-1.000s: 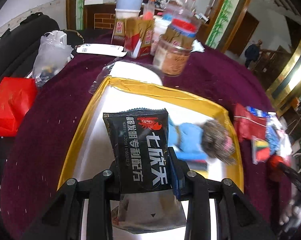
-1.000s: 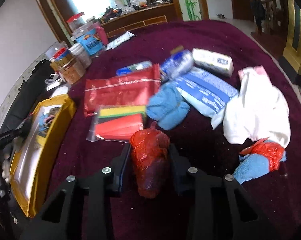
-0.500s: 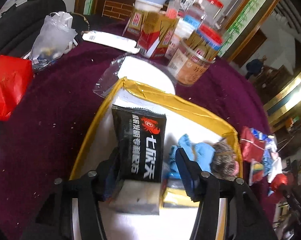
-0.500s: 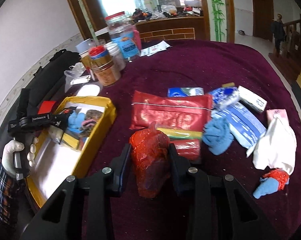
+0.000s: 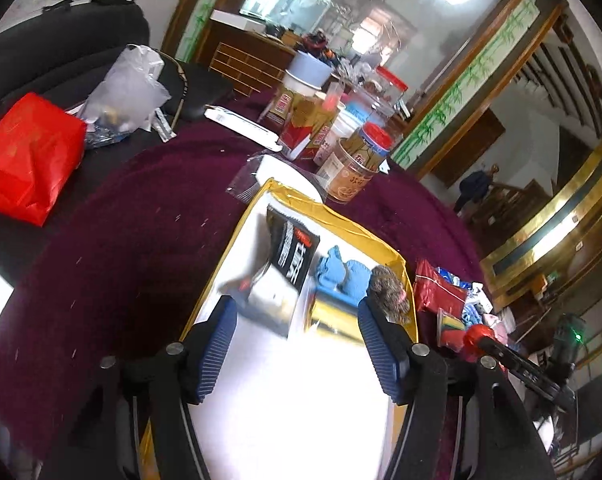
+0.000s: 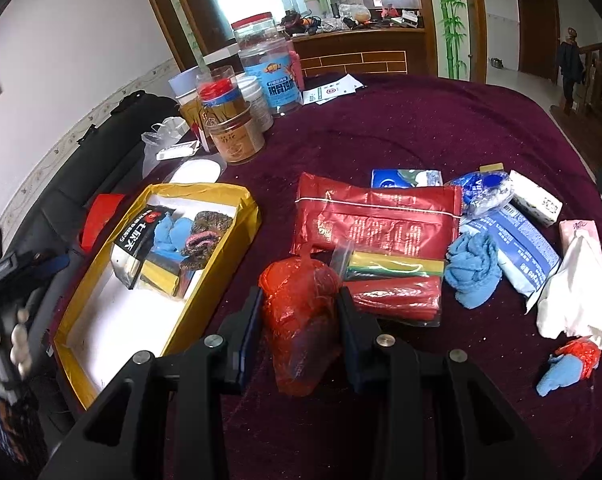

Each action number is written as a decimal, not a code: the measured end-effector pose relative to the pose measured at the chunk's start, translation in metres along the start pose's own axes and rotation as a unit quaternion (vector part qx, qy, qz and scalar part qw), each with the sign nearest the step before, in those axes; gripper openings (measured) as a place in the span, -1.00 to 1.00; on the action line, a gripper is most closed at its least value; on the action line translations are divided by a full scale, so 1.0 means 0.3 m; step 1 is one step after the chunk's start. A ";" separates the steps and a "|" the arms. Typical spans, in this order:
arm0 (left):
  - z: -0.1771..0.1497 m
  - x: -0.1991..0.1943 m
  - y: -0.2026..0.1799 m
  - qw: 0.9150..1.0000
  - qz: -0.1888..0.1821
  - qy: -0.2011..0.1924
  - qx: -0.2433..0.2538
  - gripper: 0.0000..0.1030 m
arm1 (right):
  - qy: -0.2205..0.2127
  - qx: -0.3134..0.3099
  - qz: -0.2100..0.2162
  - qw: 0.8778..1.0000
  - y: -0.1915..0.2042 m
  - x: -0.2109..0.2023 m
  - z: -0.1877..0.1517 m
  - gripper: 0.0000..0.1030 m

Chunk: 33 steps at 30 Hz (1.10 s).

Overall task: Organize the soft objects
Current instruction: 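Release the black packet into the tray with the left tool while the right tool grasps the red plastic bag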

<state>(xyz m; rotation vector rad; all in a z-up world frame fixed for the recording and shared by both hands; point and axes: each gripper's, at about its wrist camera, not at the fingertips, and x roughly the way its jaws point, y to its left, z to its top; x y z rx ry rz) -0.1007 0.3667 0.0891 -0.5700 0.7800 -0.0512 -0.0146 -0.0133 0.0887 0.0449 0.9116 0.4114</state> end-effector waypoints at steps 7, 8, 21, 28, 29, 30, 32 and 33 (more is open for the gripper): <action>-0.127 -0.090 0.043 0.999 -0.006 -0.030 -0.033 0.36 | 0.002 0.001 -0.004 1.000 -0.008 -0.001 -0.023 -0.33; -0.145 -0.096 0.048 0.999 -0.003 -0.031 -0.035 0.36 | 0.003 0.002 -0.004 1.000 -0.013 -0.001 -0.028 -0.33; -0.230 -0.051 -0.077 1.000 -0.003 -0.006 0.020 0.36 | 0.030 0.064 -0.029 0.997 -0.225 -0.005 -0.148 -0.31; -0.260 -0.016 -0.173 0.999 -0.003 0.010 0.052 0.36 | 0.020 0.085 -0.056 0.995 -0.331 -0.050 -0.188 0.08; -0.263 -0.012 -0.193 0.998 -0.002 0.011 0.059 0.36 | 0.014 0.088 -0.056 0.994 -0.342 -0.063 -0.191 0.10; -0.265 -0.010 -0.207 0.998 -0.002 0.012 0.064 0.36 | 0.006 0.091 -0.057 0.994 -0.353 -0.080 -0.193 0.14; -0.268 -0.006 -0.239 0.997 -0.003 0.013 0.075 0.36 | -0.018 0.094 -0.064 0.993 -0.375 -0.127 -0.194 0.17; -0.269 -0.003 -0.253 0.997 -0.003 0.013 0.080 0.36 | -0.041 0.093 -0.076 0.992 -0.382 -0.164 -0.194 0.27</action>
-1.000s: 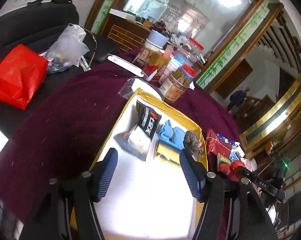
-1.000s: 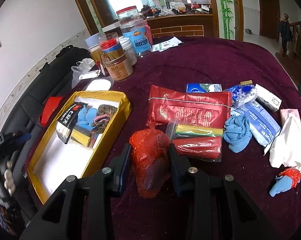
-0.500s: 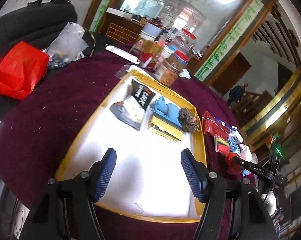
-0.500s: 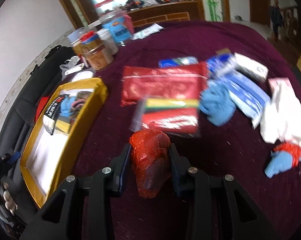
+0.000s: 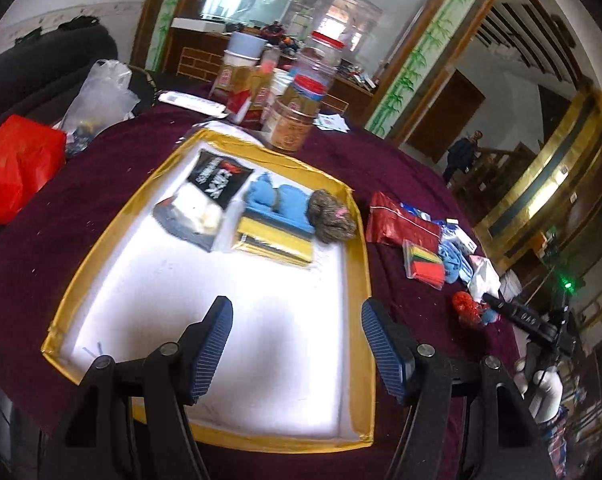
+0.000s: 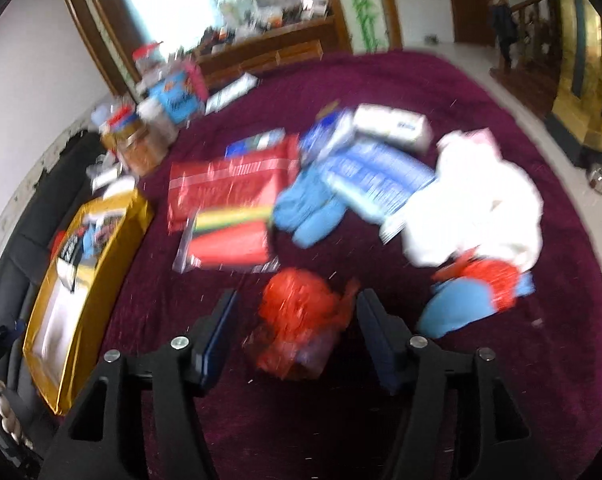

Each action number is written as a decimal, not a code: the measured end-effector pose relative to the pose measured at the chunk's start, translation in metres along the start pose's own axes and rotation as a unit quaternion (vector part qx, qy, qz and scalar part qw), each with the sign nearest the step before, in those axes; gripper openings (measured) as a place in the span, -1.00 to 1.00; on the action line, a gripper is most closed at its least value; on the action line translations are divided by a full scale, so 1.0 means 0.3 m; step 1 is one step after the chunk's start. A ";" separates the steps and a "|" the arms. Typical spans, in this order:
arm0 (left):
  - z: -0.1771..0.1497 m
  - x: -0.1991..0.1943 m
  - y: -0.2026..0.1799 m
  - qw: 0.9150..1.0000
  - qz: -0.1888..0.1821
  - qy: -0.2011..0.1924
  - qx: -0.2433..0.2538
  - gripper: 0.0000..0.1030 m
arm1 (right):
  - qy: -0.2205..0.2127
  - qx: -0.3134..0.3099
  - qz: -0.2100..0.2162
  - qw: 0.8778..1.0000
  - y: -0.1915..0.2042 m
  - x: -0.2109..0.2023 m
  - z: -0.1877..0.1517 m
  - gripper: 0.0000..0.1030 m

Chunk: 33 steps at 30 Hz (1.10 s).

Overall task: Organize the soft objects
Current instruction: 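Release the black packet into the tray with the left tool while the right tool grasps the red plastic bag, then grasp the clear bag of red, yellow and green strips with the left tool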

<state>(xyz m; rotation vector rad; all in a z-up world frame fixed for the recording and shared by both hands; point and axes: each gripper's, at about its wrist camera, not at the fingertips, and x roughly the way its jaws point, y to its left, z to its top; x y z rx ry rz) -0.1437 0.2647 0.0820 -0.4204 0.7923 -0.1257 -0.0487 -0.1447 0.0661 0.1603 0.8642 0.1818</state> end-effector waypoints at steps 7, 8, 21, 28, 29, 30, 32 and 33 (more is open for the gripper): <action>0.015 0.027 -0.099 1.000 -0.003 0.007 0.023 0.36 | -0.149 0.066 -0.048 0.985 -0.138 -0.139 0.051 1.00; 0.019 0.035 -0.121 1.000 -0.005 0.010 0.028 0.36 | -0.135 0.077 -0.043 0.987 -0.166 -0.120 0.073 1.00; 0.125 0.309 -0.488 0.987 -0.016 0.073 0.139 0.49 | -0.135 0.141 -0.030 0.980 -0.326 0.012 0.097 1.00; 0.139 0.576 -0.650 0.977 0.005 0.119 0.175 0.48 | -0.131 0.148 -0.017 0.980 -0.345 0.012 0.091 1.00; 0.150 0.606 -0.691 0.974 0.009 0.106 0.200 0.48 | -0.130 0.144 -0.015 0.981 -0.341 0.014 0.093 1.00; 0.156 0.629 -0.719 0.971 0.012 0.095 0.218 0.48 | -0.128 0.140 -0.015 0.982 -0.334 0.015 0.094 1.00; 0.169 0.698 -0.768 0.964 0.014 0.091 0.251 0.48 | -0.128 0.129 -0.019 0.983 -0.319 0.015 0.096 1.00; 0.169 0.737 -0.778 0.960 0.010 0.102 0.260 0.48 | -0.129 0.125 -0.021 0.984 -0.310 0.017 0.100 1.00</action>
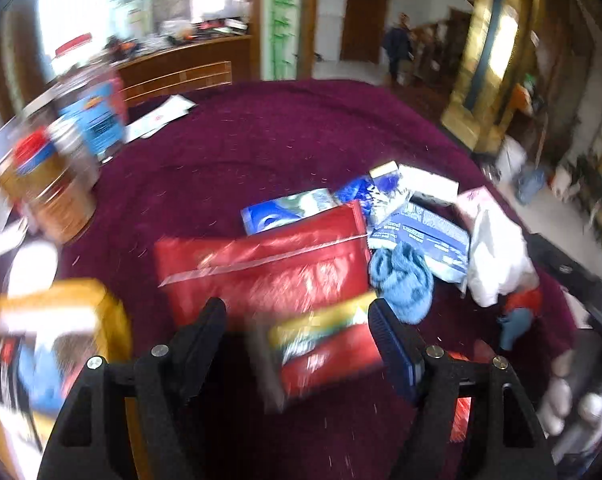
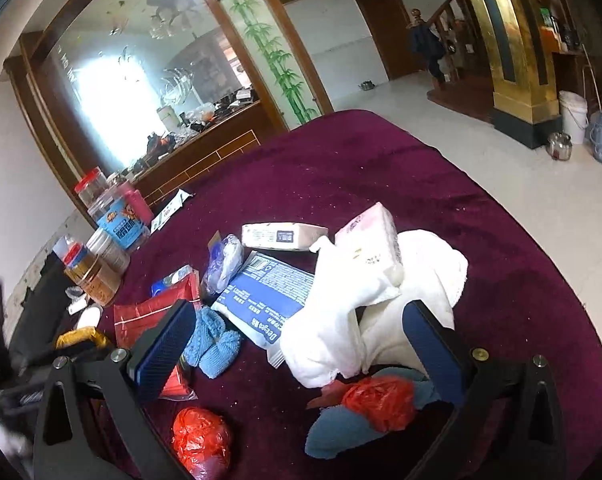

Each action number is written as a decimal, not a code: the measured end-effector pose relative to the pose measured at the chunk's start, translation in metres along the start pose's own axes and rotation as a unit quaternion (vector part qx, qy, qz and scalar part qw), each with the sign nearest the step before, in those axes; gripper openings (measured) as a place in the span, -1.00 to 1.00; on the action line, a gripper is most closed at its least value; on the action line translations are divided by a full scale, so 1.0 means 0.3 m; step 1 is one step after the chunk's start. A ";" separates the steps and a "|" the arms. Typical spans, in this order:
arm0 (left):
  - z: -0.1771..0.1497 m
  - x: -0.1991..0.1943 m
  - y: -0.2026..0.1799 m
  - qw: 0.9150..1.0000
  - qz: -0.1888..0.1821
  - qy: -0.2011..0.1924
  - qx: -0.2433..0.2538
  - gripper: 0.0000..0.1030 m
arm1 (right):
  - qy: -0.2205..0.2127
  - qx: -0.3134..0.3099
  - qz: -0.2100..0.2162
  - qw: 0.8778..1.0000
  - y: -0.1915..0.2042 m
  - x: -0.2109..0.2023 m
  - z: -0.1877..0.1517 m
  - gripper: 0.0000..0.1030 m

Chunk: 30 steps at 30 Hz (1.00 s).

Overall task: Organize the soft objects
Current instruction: 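Grasp the clear bag of red, yellow and green strips with the left tool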

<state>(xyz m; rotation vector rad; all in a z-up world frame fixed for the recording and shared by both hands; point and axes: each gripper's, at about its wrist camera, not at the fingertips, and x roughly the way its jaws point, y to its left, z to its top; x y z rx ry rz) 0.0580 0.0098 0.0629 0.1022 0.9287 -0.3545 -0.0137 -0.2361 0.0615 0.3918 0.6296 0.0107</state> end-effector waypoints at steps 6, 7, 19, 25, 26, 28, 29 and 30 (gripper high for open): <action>-0.030 0.122 -0.013 0.996 -0.055 0.066 0.029 0.49 | 0.002 -0.014 -0.001 1.000 0.022 0.003 -0.002 1.00; -0.046 0.118 -0.020 0.992 -0.086 0.085 0.035 0.49 | 0.004 -0.013 -0.001 1.000 0.023 0.006 -0.002 1.00; -0.180 0.018 -0.179 0.984 -0.008 0.041 0.175 0.50 | 0.022 -0.024 0.009 0.999 0.048 0.026 -0.014 1.00; -0.159 0.083 -0.226 0.985 -0.038 0.038 0.161 -0.20 | 0.033 -0.036 0.017 0.999 0.065 0.040 -0.021 0.99; -0.158 0.078 -0.226 0.987 -0.037 0.039 0.153 -0.26 | 0.036 -0.037 0.021 0.998 0.067 0.044 -0.022 0.99; -0.161 0.061 -0.209 0.989 -0.045 0.033 0.134 -0.28 | 0.042 -0.041 0.030 0.998 0.074 0.048 -0.026 0.99; -0.164 0.039 -0.187 0.992 -0.046 0.029 0.118 -0.28 | 0.045 -0.045 0.031 0.998 0.078 0.051 -0.029 0.99; -0.171 0.010 -0.162 0.993 -0.049 0.025 0.102 -0.28 | 0.049 -0.050 0.032 0.997 0.085 0.056 -0.034 0.99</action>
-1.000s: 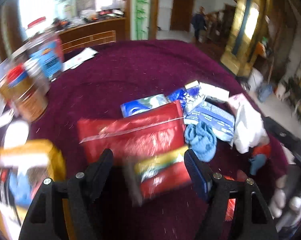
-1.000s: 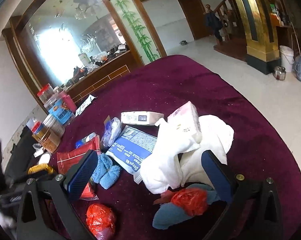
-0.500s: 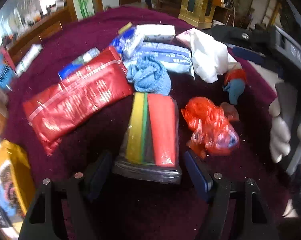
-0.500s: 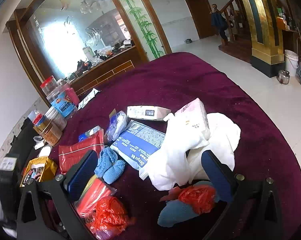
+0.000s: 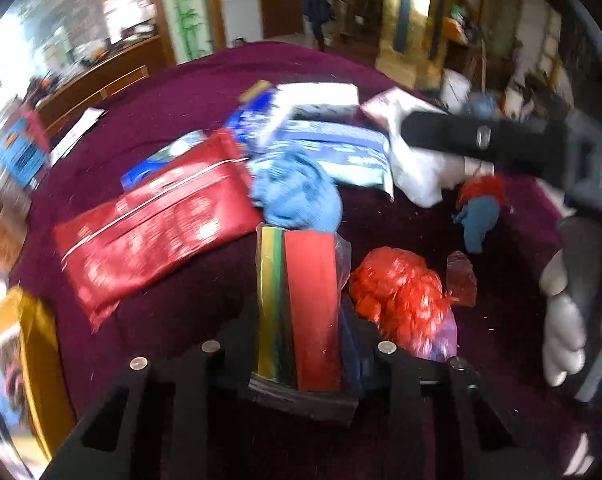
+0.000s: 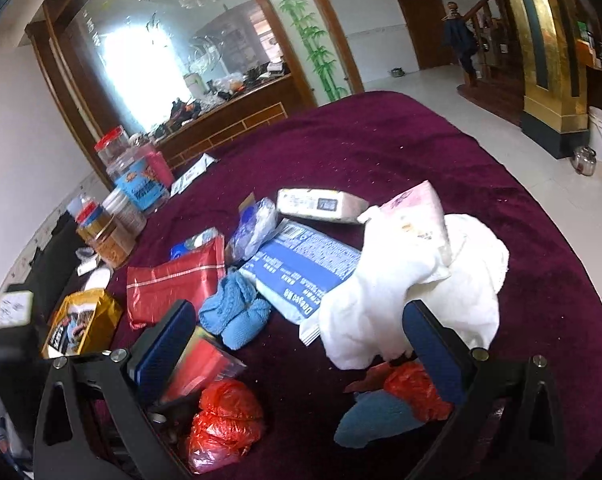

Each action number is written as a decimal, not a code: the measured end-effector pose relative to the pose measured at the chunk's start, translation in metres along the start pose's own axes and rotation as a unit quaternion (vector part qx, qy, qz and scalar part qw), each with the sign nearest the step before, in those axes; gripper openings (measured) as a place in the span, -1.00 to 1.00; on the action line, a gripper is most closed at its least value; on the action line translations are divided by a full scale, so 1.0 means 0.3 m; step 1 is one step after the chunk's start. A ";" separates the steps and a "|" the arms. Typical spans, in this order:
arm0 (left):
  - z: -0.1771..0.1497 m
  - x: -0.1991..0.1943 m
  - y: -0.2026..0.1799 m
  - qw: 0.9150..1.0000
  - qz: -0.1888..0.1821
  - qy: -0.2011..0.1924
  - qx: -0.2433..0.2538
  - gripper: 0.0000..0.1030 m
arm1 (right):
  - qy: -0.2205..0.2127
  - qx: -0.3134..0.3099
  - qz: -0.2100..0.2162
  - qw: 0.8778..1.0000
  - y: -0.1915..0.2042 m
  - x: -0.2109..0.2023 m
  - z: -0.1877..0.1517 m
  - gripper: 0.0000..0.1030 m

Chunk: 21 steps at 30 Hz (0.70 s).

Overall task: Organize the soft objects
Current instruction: 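Grasp the clear bag of red, yellow and green strips with the left tool, then drop the strip bag into the tray with the left tool while the right tool carries the red bag there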

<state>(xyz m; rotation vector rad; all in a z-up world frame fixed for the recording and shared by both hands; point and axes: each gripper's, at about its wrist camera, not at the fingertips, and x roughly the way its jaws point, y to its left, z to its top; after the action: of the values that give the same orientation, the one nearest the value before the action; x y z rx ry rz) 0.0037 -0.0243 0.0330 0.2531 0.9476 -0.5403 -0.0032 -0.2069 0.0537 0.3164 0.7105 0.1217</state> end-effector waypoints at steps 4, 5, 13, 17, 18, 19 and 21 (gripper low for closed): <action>-0.070 -0.132 0.070 0.998 -0.004 -0.030 -0.051 -0.27 | 0.010 -0.017 0.004 1.000 0.022 0.012 -0.010 0.99; -0.096 -0.176 0.089 0.997 -0.005 -0.040 -0.063 -0.27 | 0.014 -0.022 0.004 1.000 0.029 0.016 -0.014 0.99; -0.326 -0.469 0.296 0.982 0.028 -0.097 -0.162 -0.26 | 0.074 -0.062 0.003 0.995 0.101 0.046 -0.085 0.61; -0.460 -0.516 0.454 0.971 0.070 -0.079 -0.214 -0.26 | 0.123 -0.098 -0.010 0.987 0.182 0.053 -0.167 0.09; -0.490 -0.508 0.492 0.968 0.078 -0.070 -0.230 -0.26 | 0.132 -0.110 -0.017 0.985 0.204 0.057 -0.185 -0.10; -0.509 -0.503 0.516 0.965 0.083 -0.065 -0.240 -0.26 | 0.139 -0.122 -0.024 0.982 0.227 0.066 -0.201 -0.20; -0.554 -0.488 0.576 0.959 0.098 -0.050 -0.261 -0.26 | 0.139 -0.137 -0.042 0.980 0.258 0.070 -0.213 -0.25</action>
<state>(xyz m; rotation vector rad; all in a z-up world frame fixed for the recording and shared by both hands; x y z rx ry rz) -0.0870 0.2406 0.0546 -0.1547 0.9217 -0.1063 -0.0296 -0.1134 0.0203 0.0035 0.9705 0.1839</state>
